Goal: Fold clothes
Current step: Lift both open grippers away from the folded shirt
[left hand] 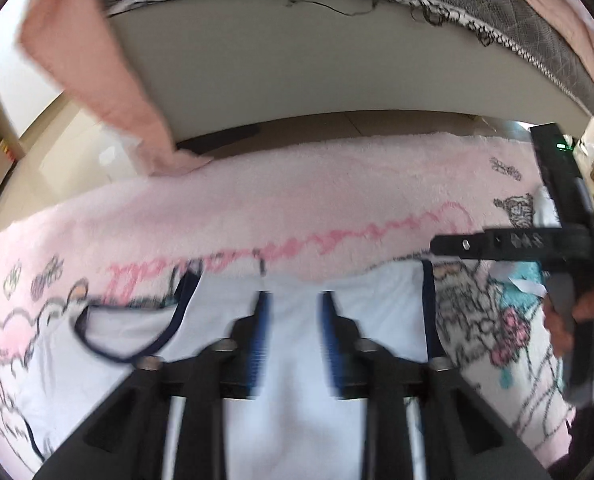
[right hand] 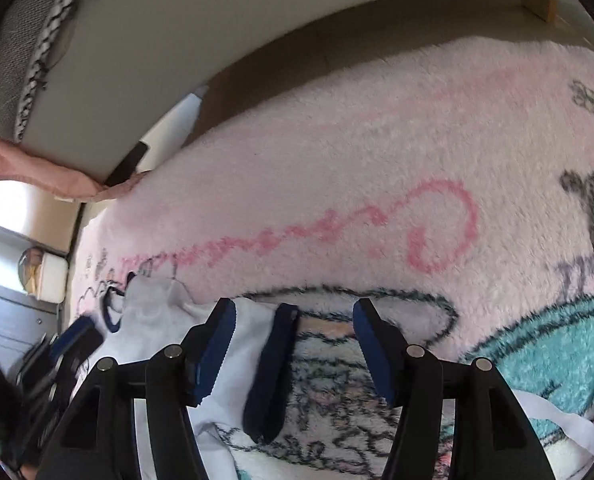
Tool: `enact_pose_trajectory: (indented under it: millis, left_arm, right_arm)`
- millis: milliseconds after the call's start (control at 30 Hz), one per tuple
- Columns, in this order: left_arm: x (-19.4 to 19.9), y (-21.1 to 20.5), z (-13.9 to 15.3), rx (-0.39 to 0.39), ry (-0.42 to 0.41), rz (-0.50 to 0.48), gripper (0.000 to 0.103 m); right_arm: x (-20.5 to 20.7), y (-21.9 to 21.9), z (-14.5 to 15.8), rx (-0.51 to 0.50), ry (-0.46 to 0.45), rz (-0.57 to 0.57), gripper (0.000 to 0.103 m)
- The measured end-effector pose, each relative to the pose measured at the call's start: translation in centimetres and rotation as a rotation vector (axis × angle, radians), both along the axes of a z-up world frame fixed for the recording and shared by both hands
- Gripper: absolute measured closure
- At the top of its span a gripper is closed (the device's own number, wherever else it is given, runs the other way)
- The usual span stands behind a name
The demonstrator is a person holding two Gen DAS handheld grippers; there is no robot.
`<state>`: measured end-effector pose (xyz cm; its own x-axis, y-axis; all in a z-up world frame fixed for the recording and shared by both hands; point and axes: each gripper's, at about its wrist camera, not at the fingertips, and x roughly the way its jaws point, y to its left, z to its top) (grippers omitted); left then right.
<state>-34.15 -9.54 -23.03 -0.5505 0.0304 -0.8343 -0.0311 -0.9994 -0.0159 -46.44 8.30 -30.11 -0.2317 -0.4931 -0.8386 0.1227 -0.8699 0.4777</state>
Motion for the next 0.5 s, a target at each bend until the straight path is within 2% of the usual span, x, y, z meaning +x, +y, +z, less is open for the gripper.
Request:
enact_pose_trajectory:
  millis: [33, 167, 233, 333, 367, 433, 500]
  left_arm:
    - [0.6, -0.3, -0.3, 0.011, 0.0, 0.017, 0.026]
    - [2.9, -0.5, -1.0, 0.073, -0.003, 0.075, 0.025]
    - [3.5, 1.1, -2.0, 0.034, 0.003, 0.06, 0.025]
    - [4.8, 5.3, -2.5, -0.18, 0.092, -0.007, 0.025]
    - [5.3, 7.1, -2.8, -0.272, 0.13, -0.048, 0.025]
    - [6.5, 10.8, -3.7, -0.479, 0.215, -0.171, 0.025]
    - [7.5, 13.6, -5.3, -0.625, 0.26, -0.296, 0.025]
  right_arm:
    - [0.0, 0.2, -0.2, -0.013, -0.02, -0.013, 0.041]
    - [-0.2, 1.4, -2.2, -0.145, -0.121, -0.043, 0.041]
    - [-0.3, 2.0, -2.8, -0.195, -0.15, -0.059, 0.041]
    - [-0.4, 2.5, -3.1, -0.254, -0.156, -0.07, 0.04]
    - [-0.4, 2.6, -3.1, -0.28, -0.158, -0.068, 0.04]
    - [-0.6, 2.6, -3.7, -0.349, -0.184, -0.066, 0.04]
    - [-0.7, 2.7, -4.5, -0.425, -0.218, -0.062, 0.038]
